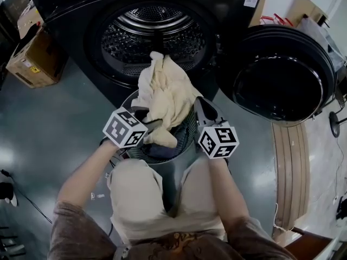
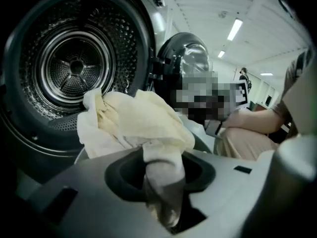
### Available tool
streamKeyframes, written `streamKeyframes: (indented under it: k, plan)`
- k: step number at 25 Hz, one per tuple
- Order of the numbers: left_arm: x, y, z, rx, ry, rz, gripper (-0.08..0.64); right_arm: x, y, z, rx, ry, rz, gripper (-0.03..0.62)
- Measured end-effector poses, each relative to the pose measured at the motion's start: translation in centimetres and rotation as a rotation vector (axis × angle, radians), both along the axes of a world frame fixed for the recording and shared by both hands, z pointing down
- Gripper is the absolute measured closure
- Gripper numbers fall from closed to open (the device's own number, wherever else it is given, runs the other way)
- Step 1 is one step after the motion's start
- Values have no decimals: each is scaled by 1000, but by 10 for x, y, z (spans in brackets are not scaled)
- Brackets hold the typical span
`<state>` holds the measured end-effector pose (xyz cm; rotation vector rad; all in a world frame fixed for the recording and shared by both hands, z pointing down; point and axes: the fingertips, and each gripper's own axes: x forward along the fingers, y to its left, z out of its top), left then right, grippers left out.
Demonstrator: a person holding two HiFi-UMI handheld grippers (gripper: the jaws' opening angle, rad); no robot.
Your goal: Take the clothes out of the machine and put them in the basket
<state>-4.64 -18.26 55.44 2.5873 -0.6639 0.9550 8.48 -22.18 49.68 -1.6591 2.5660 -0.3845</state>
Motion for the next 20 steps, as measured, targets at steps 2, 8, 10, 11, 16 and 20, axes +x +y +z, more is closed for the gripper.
streamKeyframes:
  k: [2, 8, 10, 11, 16, 20]
  plan:
    - [2, 8, 2, 35, -19, 11, 366, 0, 1, 0, -2, -3, -2, 595]
    - [-11, -25, -18, 135, 52, -145, 293, 2, 0, 1, -3, -8, 3, 595]
    - [-15, -41, -25, 170, 63, -179, 280, 3, 0, 1, -4, -11, 7, 595]
    - [-15, -50, -25, 180, 60, -189, 276, 3, 0, 0, -5, -12, 8, 595]
    - [-2, -107, -3, 191, 17, -232, 265, 0, 4, -6, 4, -10, 8, 595]
    - [13, -158, 20, 205, -37, -282, 268, 1, 8, -12, 16, 2, 16, 595]
